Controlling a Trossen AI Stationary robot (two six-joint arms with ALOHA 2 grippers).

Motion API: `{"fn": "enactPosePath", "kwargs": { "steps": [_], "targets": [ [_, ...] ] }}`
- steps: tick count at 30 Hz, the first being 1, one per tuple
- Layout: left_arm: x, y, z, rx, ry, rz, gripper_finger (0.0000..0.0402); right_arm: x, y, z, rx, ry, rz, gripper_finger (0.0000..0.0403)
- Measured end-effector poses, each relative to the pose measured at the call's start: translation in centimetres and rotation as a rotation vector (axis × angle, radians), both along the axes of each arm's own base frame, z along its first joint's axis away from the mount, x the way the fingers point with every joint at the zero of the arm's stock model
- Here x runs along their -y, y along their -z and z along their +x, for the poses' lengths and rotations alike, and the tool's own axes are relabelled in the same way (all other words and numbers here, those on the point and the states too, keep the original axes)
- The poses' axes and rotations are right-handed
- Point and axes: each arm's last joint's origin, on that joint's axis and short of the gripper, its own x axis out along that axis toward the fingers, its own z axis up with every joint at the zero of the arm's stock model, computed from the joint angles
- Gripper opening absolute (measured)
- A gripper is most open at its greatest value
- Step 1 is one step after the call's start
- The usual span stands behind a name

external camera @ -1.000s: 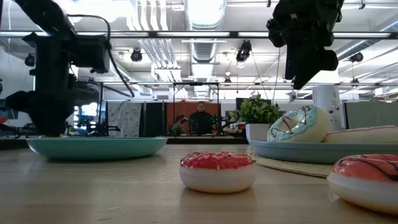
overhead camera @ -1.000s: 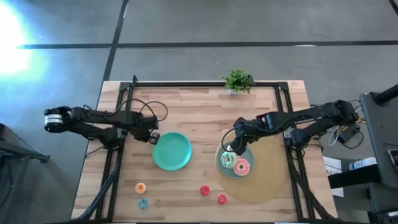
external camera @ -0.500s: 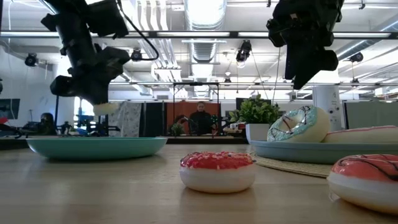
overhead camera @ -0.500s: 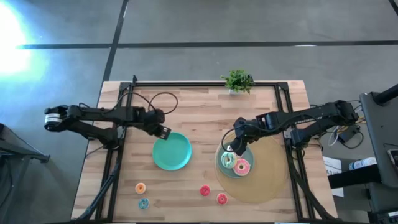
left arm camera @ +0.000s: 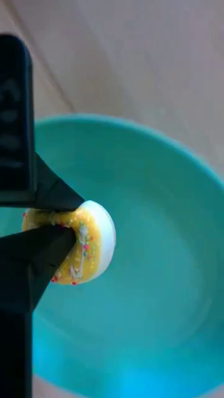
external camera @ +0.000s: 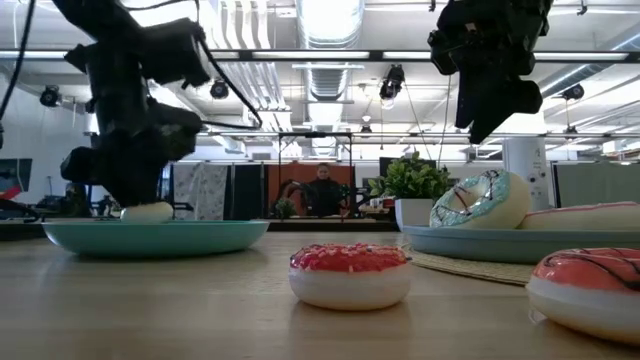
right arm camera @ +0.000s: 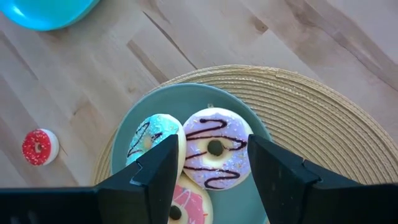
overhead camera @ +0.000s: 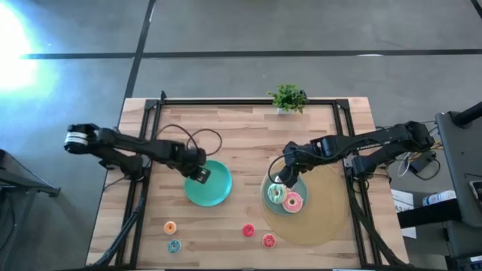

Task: Pick & Place donuts
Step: Put the small yellow donut on the light blue plate

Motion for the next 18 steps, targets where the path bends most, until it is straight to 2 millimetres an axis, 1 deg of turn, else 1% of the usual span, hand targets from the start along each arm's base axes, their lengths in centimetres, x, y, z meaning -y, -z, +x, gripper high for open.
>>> {"fn": "enactPosePath", "kwargs": {
  "steps": [3, 7, 9, 14, 16, 18],
  "targets": [
    [0.5, 0.1, 1.0, -0.013, 0.028, -0.004, 0.0065, 0.0, 0.0, 0.0, 0.0, 0.001, 0.0, 0.0185],
    [1.0, -0.8, 2.1, 0.014, 0.072, 0.02, 0.01, 0.0, 0.0, 0.0, -0.002, 0.0, 0.002, 0.0185],
    [1.2, -1.3, 2.3, 0.01, 0.083, 0.04, 0.0112, 0.0, 0.0, 0.0, -0.005, 0.001, 0.004, 0.0185],
    [1.1, -1.8, 1.7, -0.09, 0.081, 0.12, 0.0127, 0.0, 0.0, -0.1, -0.007, -0.004, 0.002, 0.0185],
    [1.3, -2.1, 2.1, -0.055, 0.088, 0.117, 0.0127, 0.0, 0.0, -0.1, -0.006, -0.008, 0.004, 0.0185],
    [1.6, -3.0, 2.6, 0.03, 0.11, 0.112, 0.0128, -0.1, 0.0, 0.1, 0.004, -0.028, 0.016, 0.0185]
  ]
}}
